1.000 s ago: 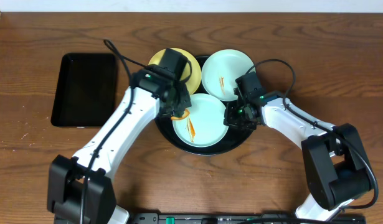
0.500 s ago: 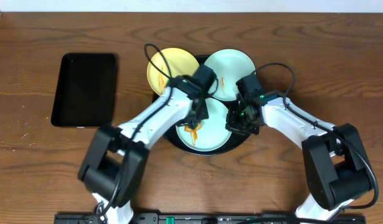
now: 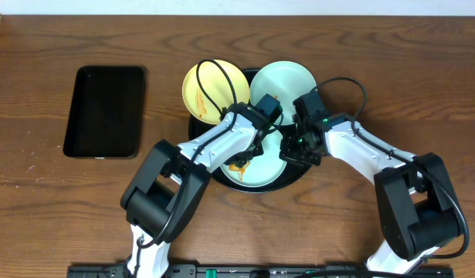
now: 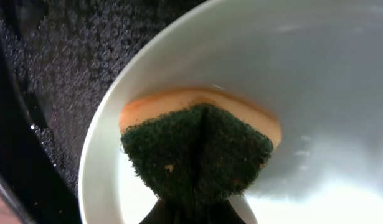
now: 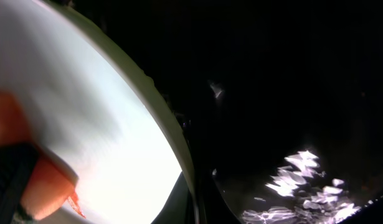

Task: Clean dirty plates on tray and stack at the side
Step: 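Scrub the front light-blue plate with the sponge in the left gripper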

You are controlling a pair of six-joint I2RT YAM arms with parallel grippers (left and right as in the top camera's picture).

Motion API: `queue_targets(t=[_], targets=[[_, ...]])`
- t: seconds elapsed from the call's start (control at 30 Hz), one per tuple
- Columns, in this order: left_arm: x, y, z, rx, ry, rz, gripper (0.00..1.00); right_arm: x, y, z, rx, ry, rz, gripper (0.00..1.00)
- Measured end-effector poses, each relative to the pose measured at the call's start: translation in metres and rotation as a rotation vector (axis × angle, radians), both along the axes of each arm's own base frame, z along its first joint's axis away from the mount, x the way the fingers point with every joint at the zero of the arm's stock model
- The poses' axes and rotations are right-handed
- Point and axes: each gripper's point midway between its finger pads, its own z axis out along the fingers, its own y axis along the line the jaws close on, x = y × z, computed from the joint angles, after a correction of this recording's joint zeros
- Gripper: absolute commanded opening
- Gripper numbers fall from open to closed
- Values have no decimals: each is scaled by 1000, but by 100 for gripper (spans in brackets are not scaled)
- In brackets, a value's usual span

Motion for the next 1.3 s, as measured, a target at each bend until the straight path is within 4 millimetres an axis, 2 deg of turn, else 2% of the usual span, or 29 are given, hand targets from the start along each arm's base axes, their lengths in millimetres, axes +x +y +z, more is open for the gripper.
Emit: queue_targets(t=[0.13, 0.2, 0.3, 0.43, 0.6, 0.8, 0.97, 1.13, 1.3], targets=[[21, -16, 1, -59, -80, -17, 7, 0, 0, 0, 0, 0, 0, 1], [24, -25, 1, -95, -83, -63, 7, 0, 0, 0, 0, 0, 0, 1], [15, -39, 1, -164, -26, -143, 7, 0, 0, 0, 1, -2, 0, 1], [0, -46, 1, -224, 60, -189, 7, 1, 0, 0, 2, -4, 0, 1], [-13, -29, 2, -256, 174, -221, 7, 1, 0, 0, 3, -5, 0, 1], [-18, 0, 2, -260, 260, -385, 7, 1, 1, -1, 3, -7, 0, 1], [-23, 4, 2, -258, 282, -533, 7, 1, 0, -1, 3, -7, 0, 1], [-51, 8, 4, -292, 412, -564, 7, 1, 1, -1, 4, -7, 0, 1], [-65, 2, 10, -365, 466, -592, 7, 1, 1, -1, 5, -6, 1, 1]])
